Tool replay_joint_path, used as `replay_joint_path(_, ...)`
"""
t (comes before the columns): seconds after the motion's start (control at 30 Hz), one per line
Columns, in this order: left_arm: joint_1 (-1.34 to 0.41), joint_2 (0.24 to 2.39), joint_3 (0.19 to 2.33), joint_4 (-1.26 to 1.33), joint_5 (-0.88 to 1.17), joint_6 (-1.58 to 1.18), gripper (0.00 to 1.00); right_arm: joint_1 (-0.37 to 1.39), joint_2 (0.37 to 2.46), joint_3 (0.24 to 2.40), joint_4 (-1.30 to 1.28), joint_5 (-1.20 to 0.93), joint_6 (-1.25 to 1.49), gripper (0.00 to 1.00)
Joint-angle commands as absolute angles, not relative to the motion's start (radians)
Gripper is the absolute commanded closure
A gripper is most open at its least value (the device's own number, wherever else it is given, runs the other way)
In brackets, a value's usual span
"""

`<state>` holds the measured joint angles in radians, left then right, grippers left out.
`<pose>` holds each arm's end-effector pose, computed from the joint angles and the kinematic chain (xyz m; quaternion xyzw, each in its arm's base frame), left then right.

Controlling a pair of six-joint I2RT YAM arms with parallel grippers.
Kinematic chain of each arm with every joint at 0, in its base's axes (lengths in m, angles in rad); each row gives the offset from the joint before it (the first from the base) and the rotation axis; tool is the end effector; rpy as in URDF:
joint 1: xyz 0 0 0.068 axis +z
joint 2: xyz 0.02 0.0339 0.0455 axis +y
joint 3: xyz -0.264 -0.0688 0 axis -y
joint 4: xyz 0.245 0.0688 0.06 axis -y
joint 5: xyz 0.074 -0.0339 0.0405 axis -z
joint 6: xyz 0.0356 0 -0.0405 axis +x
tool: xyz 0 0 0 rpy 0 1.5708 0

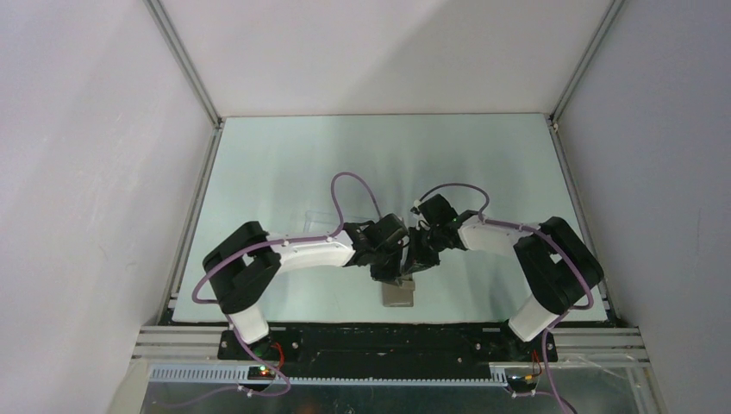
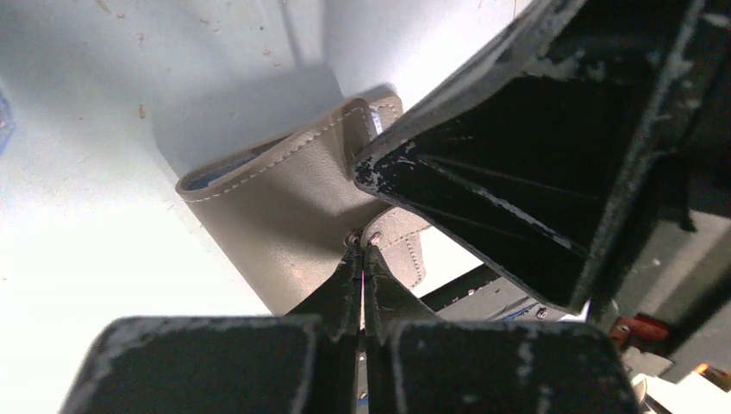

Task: Put the credit cards into the card holder
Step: Close the card holder at the center of the board.

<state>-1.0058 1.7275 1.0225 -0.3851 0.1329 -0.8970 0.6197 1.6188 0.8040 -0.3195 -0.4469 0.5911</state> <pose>0.1766 -0.2873 0.1643 0.0685 0.9668 -0.2308 0.0854 0.2265 0.1805 0.1439 -0.0616 0.9512 0.2980 0.0505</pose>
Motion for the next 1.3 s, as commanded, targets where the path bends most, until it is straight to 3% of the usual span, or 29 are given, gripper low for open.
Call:
replay_joint_path(0.0, -1.006, 1.648, 1.032, -0.423, 0.103, -0.877, 1.00, 0.642, 1.679, 0.822, -0.340, -0.401, 0.561, 0.98)
replay_joint_path(1.27, -0.971, 1.699, 0.991, -0.423, 0.071, -0.865, 1.00, 0.660, 1.672, 0.831, -0.390, -0.359, 0.556, 0.99)
